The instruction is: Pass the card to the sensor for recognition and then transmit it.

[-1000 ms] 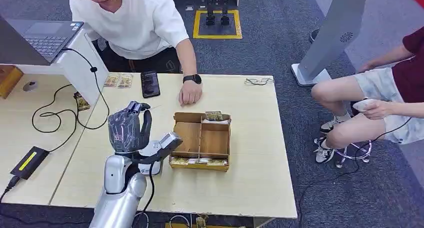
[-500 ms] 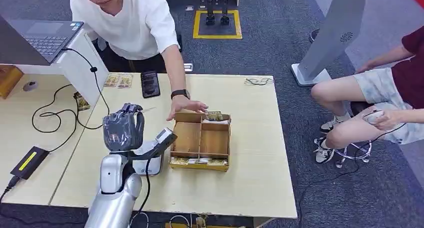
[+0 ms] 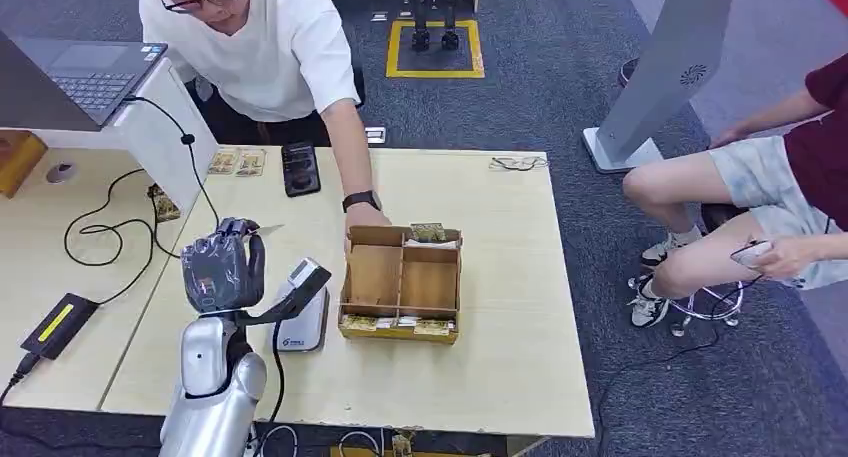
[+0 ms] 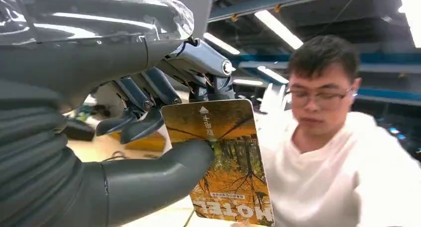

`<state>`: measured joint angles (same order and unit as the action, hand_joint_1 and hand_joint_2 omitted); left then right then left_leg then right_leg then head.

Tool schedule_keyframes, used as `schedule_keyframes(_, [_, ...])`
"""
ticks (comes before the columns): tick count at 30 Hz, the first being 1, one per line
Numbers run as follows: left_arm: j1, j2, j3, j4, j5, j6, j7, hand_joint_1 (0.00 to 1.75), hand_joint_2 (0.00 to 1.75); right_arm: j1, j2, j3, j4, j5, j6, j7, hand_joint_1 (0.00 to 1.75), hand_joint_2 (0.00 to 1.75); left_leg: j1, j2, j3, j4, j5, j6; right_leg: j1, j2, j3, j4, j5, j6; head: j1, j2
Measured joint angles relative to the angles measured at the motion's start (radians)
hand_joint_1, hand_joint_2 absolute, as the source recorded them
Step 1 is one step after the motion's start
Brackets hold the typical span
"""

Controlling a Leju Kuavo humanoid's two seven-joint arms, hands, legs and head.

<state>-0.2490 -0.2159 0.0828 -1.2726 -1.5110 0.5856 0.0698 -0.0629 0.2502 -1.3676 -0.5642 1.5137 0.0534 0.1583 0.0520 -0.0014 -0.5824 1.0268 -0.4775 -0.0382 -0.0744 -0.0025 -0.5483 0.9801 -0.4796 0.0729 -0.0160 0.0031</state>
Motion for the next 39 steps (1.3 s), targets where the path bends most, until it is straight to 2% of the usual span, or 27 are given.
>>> schedule_keyframes(12, [0.034, 0.001, 0.030, 0.002, -0.006, -0.041, -0.001, 1.75, 1.75, 0.000, 0.000, -0.006, -0.010, -0.013, 0.000, 0.004, 0.00, 1.75, 0.000, 0.000, 0.000, 0.000, 0.000, 0.000, 0.000, 0.000, 0.000, 0.000, 0.000, 0.000, 0.000, 0.000])
schedule_keyframes(14, [0.035, 0.001, 0.030, 0.004, -0.009, -0.066, 0.003, 1.75, 1.75, 0.000, 0.000, -0.006, -0.011, -0.016, 0.000, 0.004, 0.00, 1.75, 0.000, 0.000, 0.000, 0.000, 0.000, 0.000, 0.000, 0.000, 0.000, 0.000, 0.000, 0.000, 0.000, 0.000])
schedule_keyframes(17, [0.036, 0.003, 0.028, 0.018, -0.011, -0.121, 0.039, 1.75, 1.75, 0.000, 0.000, -0.008, -0.011, -0.022, 0.000, 0.006, 0.00, 1.75, 0.000, 0.000, 0.000, 0.000, 0.000, 0.000, 0.000, 0.000, 0.000, 0.000, 0.000, 0.000, 0.000, 0.000])
schedule_keyframes(22, [0.038, 0.012, 0.005, 0.062, -0.011, -0.166, 0.082, 1.75, 1.75, 0.000, 0.000, -0.009, -0.013, -0.031, 0.000, 0.007, 0.00, 1.75, 0.000, 0.000, 0.000, 0.000, 0.000, 0.000, 0.000, 0.000, 0.000, 0.000, 0.000, 0.000, 0.000, 0.000])
schedule_keyframes(28, [0.040, 0.026, -0.039, 0.087, -0.011, -0.271, 0.135, 1.75, 1.75, -0.001, 0.000, -0.010, -0.024, -0.035, 0.005, 0.011, 0.00, 1.75, 0.000, 0.000, 0.000, 0.000, 0.000, 0.000, 0.000, 0.000, 0.000, 0.000, 0.000, 0.000, 0.000, 0.000])
schedule_keyframes(39, [0.034, 0.038, -0.079, 0.122, -0.011, -0.305, 0.125, 1.75, 1.75, -0.002, 0.000, -0.010, -0.026, -0.047, 0.009, 0.016, 0.00, 1.75, 0.000, 0.000, 0.002, 0.000, 0.000, 0.000, 0.000, 0.000, 0.002, 0.000, 0.000, 0.000, 0.000, 0.000])
